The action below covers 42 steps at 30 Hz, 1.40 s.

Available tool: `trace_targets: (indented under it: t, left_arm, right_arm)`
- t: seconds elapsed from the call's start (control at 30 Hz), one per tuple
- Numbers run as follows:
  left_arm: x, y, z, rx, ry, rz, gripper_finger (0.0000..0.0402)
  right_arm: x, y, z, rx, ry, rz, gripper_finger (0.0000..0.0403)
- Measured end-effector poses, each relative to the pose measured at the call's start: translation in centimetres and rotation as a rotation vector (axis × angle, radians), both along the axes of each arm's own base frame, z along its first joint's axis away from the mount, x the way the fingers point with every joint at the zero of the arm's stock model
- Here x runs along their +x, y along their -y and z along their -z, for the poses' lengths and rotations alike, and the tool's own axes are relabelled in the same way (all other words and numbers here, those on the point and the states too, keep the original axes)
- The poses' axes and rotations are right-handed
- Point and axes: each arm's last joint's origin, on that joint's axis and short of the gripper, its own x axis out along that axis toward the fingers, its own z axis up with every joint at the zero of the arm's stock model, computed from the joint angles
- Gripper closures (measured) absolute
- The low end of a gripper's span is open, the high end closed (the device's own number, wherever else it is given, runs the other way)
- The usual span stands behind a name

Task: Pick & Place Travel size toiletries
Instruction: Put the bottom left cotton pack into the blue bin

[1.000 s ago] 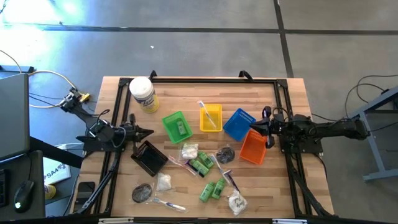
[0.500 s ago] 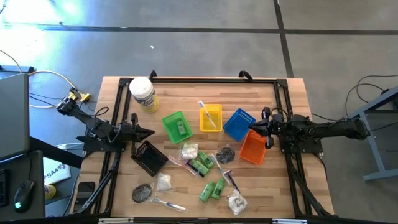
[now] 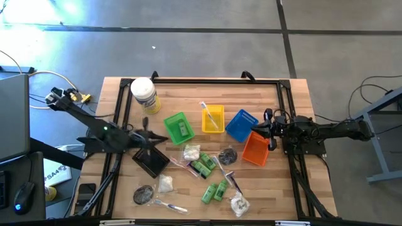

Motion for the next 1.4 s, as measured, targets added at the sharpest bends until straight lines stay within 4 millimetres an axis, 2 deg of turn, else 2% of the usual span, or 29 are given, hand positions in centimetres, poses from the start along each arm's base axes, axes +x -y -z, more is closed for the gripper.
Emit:
trace_targets:
  t: [0.17,0.4,0.5,0.6,0.8,0.93,1.23,1.4]
  left_arm:
    - [3.7,2.5,-0.8,-0.051,-0.281,-0.009,0.0371]
    - [7.8,6.4,-1.5,-0.158,-0.597,-0.083,0.0248]
    - [9.2,8.5,-1.1,-0.158,-0.721,-0.087,0.02]
    - [10.3,11.1,-0.4,-0.126,-0.821,-0.049,0.0169]
    - [11.6,16.4,1.1,-0.038,-0.919,0.014,0.0158]
    - [12.0,18.5,2.2,-0.018,-0.934,0.02,0.0158]
    - [12.4,20.4,6.4,0.019,-1.011,-0.02,0.0158]
    - [12.6,21.0,8.0,0.031,-1.032,-0.012,0.0158]
  right_arm:
    - [0.0,0.0,0.0,0.0,-0.001,0.0,0.04]
    - [0.0,0.0,0.4,-0.001,-0.041,0.0,0.04]
    - [0.0,0.0,0.4,-0.001,-0.039,-0.002,0.04]
    - [0.0,0.0,0.4,0.0,-0.039,-0.003,0.04]
    - [0.0,0.0,0.4,0.01,-0.039,-0.004,0.04]
    - [0.0,0.0,0.4,0.01,-0.038,-0.005,0.0401]
    - [0.0,0.0,0.4,0.026,-0.037,-0.007,0.0401]
    - [0.0,0.0,0.4,0.029,-0.04,-0.007,0.0401]
